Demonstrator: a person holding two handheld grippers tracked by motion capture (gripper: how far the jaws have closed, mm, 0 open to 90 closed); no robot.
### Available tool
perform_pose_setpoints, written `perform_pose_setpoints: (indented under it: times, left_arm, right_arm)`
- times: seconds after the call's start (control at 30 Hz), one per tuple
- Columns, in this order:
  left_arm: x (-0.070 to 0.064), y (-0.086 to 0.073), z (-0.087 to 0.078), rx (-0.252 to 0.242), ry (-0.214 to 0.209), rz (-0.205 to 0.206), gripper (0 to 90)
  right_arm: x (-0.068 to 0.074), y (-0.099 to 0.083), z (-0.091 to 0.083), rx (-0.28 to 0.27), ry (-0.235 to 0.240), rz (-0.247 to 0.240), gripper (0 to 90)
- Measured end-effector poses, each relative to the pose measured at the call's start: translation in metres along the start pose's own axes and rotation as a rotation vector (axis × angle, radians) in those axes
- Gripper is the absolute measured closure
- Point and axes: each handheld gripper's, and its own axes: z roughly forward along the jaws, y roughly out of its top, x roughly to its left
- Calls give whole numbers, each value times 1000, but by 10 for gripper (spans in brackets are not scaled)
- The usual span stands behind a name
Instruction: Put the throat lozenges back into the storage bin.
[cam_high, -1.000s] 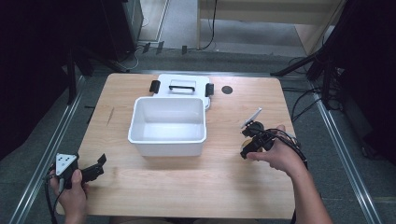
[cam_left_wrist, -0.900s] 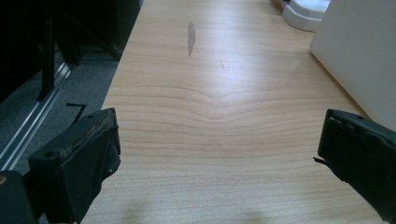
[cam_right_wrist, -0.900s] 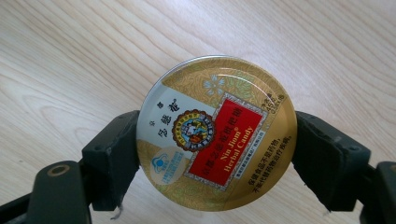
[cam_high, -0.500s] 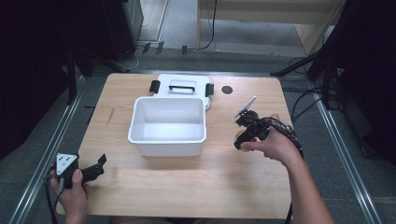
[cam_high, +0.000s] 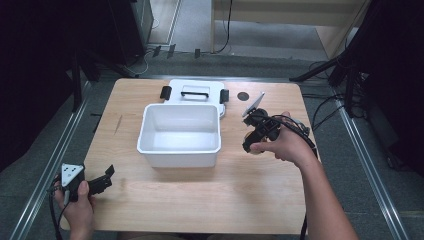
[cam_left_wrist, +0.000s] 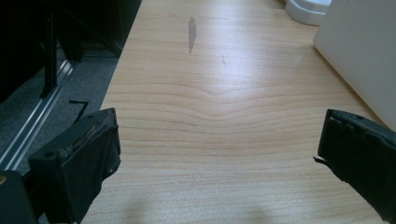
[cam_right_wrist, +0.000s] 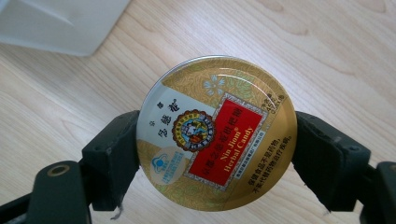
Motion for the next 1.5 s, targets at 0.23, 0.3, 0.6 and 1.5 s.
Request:
perform_pose_setpoints:
  times: [0.23,0.3,0.6,1.5]
  left_arm:
    - [0,0,0,2,0,-1,0]
    - [0,0,0,2,-1,-2,0]
    - [0,0,1,3,-2,-2,0]
    - [0,1,1,10,-4,-2,0]
  right_arm:
    - [7,14,-8,3,5,-19,205]
    - [9,17,-11,4,5,-26,205]
    - [22,35,-22,-3,3,-59,205]
    - [52,73,-37,-21,3,-131,205]
